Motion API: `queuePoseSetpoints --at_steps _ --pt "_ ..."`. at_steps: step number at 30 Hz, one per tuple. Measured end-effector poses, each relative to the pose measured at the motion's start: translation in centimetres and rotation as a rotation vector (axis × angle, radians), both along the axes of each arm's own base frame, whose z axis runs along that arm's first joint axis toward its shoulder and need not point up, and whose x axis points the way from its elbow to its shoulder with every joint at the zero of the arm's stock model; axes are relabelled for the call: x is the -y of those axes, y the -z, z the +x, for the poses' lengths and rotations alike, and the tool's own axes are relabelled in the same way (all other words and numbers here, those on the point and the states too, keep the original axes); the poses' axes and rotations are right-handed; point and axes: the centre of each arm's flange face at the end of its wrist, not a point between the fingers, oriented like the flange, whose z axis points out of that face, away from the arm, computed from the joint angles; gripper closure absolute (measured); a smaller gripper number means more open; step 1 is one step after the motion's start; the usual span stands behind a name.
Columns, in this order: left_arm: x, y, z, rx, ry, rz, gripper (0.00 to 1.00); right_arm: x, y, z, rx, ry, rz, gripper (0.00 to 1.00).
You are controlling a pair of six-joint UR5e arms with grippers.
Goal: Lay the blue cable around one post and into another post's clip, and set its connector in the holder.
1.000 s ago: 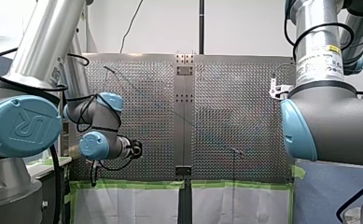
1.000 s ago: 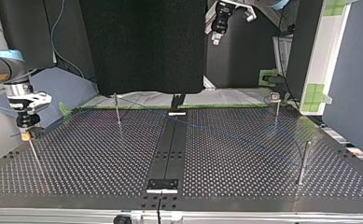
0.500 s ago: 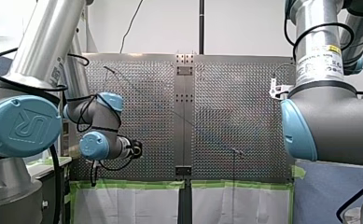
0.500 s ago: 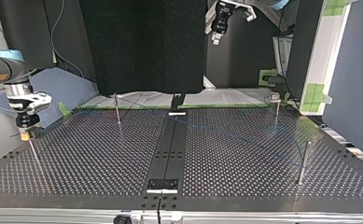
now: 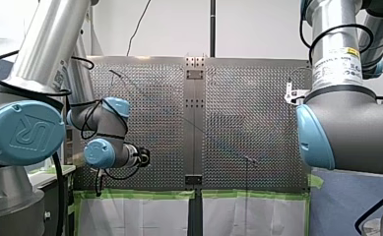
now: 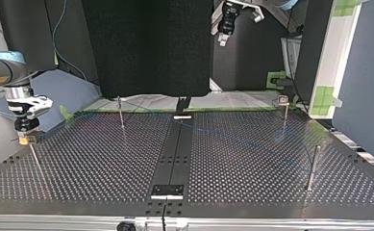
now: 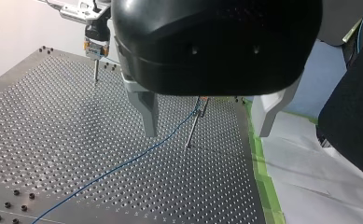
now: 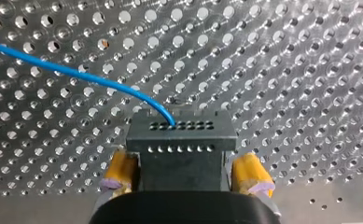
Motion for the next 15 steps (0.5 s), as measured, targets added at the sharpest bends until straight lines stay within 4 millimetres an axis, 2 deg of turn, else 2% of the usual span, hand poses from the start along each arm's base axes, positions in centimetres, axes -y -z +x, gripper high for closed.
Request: queuePoseSetpoints --at_steps 15 --pt "-0.03 0.01 -0.02 -0.001 0.000 0.001 0.00 0.20 0.05 -0.83 0.008 0.086 0.008 0.00"
